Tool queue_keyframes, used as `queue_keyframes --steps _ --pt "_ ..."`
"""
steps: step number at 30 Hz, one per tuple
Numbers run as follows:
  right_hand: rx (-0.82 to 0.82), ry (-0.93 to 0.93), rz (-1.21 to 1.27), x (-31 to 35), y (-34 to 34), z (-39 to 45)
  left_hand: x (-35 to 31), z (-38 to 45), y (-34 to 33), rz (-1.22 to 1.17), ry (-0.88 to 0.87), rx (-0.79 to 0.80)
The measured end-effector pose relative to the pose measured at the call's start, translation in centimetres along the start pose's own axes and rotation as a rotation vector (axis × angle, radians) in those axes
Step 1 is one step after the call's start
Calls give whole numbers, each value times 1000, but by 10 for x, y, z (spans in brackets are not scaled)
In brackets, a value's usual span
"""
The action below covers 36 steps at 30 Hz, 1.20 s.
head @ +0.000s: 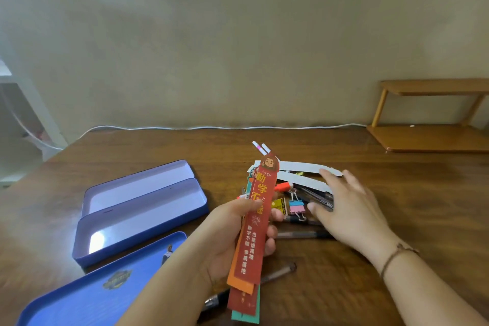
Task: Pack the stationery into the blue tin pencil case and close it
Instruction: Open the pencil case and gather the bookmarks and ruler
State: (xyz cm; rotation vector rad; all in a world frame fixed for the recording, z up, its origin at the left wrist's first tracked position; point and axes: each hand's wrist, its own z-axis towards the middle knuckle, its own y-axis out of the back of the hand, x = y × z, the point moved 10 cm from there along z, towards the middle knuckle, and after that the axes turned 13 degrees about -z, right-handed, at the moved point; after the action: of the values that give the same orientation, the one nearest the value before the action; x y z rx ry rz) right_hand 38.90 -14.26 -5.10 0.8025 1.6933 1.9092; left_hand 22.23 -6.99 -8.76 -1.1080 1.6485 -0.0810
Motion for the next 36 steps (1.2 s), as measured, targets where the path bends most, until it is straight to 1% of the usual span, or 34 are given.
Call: queue_keyframes --steps 1,2,6,8,10,12,13,14,15,16,17,18,19,20,21,22,23,25,27,28,31,33,34,35,36 --pt "29 12 -4 1 -7 1 0 0 0 -5 -1 -4" --pt "7 18 5 1 -9 3 -1 0 1 -18 -4 -5" --pt "-229 2 22 -5 15 2 -3 0 6 -144 4 -4" --pt "-333 -4 74 -10 27 -3 -4 -1 7 -195 21 -13" --pt "-479 -9 221 -20 44 -10 -4 -1 8 -196 25 -19" --pt "-596 -42 477 -42 57 -14 -4 -1 7 -191 38 -24" --pt "-624 -54 646 -54 61 -15 -3 -2 6 -188 49 -22" --pt "-618 -61 852 -64 62 -14 -2 -3 4 -186 64 -19" --pt "-568 -64 1079 -70 59 -11 -1 -4 4 -181 75 -19" --pt "-480 -47 1270 -72 55 -7 -1 -4 3 -179 81 -16" --pt "-372 3 1398 -68 52 -4 -1 -4 2 -185 82 -10" --pt "-246 55 1461 -62 50 -3 -1 -3 1 -188 82 4" --pt "-119 102 1474 -52 47 -5 0 -4 -2 -173 93 27" --pt "-4 153 1440 -38 44 -8 3 -4 -4 -139 116 53" --pt "72 192 1369 -25 41 -12 7 -5 -6 -101 152 73" --pt "101 209 1288 -14 38 -16 13 -7 -9 -71 193 91" --pt "88 207 1216 -7 35 -17 18 -10 -12 -62 234 121" --pt "3 191 1115 3 35 -19 26 -16 -22 -88 308 205" --pt "-93 170 1032 8 37 -19 28 -21 -27 -114 332 249" --pt "-137 168 962 9 37 -18 26 -20 -27 -117 310 248" --pt "-238 163 630 13 42 -6 13 -15 -23 -73 172 216" --pt "-297 104 539 4 47 17 4 -13 -21 -57 108 194" --pt "-305 81 473 0 48 32 0 -11 -19 -68 78 175" --pt "-273 73 356 0 44 47 -4 -11 -18 -86 48 162" --pt "-202 83 220 3 35 62 -8 -10 -17 -104 24 155"
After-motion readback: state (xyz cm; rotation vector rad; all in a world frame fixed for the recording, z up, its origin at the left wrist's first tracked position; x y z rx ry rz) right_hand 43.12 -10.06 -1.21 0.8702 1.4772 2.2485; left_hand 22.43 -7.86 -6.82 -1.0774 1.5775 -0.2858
